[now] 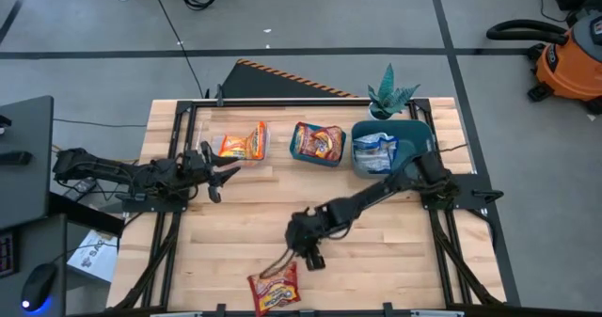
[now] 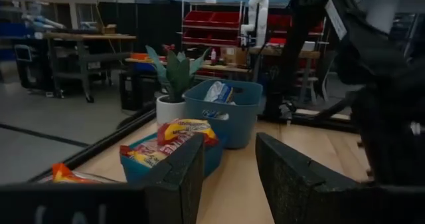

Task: Sort Maruchan noodles
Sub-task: Put the red noodle pack into the blue bin

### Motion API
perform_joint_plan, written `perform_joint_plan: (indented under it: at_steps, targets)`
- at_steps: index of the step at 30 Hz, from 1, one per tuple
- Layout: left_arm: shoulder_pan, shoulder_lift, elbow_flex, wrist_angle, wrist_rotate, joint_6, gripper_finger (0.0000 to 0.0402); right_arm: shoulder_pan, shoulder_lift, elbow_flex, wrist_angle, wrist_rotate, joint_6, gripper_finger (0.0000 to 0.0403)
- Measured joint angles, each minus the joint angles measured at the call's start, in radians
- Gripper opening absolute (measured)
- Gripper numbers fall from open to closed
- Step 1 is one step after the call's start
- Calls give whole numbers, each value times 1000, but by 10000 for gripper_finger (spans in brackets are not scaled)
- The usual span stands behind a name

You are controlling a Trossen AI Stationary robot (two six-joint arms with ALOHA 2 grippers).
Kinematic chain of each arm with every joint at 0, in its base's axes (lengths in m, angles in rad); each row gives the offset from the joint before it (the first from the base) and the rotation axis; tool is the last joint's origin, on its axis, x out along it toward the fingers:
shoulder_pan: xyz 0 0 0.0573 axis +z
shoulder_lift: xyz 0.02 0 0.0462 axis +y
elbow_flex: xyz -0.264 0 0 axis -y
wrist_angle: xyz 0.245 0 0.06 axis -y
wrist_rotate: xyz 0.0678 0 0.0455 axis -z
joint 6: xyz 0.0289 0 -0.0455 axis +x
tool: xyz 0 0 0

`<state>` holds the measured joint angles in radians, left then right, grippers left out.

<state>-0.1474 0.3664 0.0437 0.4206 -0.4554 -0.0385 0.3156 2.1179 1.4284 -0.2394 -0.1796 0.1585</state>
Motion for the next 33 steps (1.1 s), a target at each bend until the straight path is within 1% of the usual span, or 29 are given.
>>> perform_joint_plan:
  at_steps: [3, 5, 11, 17, 21, 29, 31, 33]
  targets:
    - [0, 0, 0, 1, 5, -29, 142, 33, 40, 0, 2, -5, 6, 146]
    - [0, 0, 0, -1, 5, -44, 142, 50, 49, 2, 5, 18, -1, 146]
    - [0, 0, 0, 0, 5, -64, 142, 93, 54, 2, 21, 133, -65, 146]
    - [0, 0, 0, -4, 5, -62, 142, 104, 57, 0, 44, 185, -106, 146]
    - [0, 1, 0, -8, 5, -61, 142, 115, 58, 0, 121, 191, -161, 146]
    - [0, 1, 0, -14, 5, -60, 142, 121, 58, 0, 131, 217, -203, 146]
    - [0, 1, 0, -14, 5, -60, 142, 124, 58, 0, 133, 216, -212, 140]
    - [0, 1, 0, -14, 5, -60, 142, 124, 58, 0, 133, 216, -216, 124]
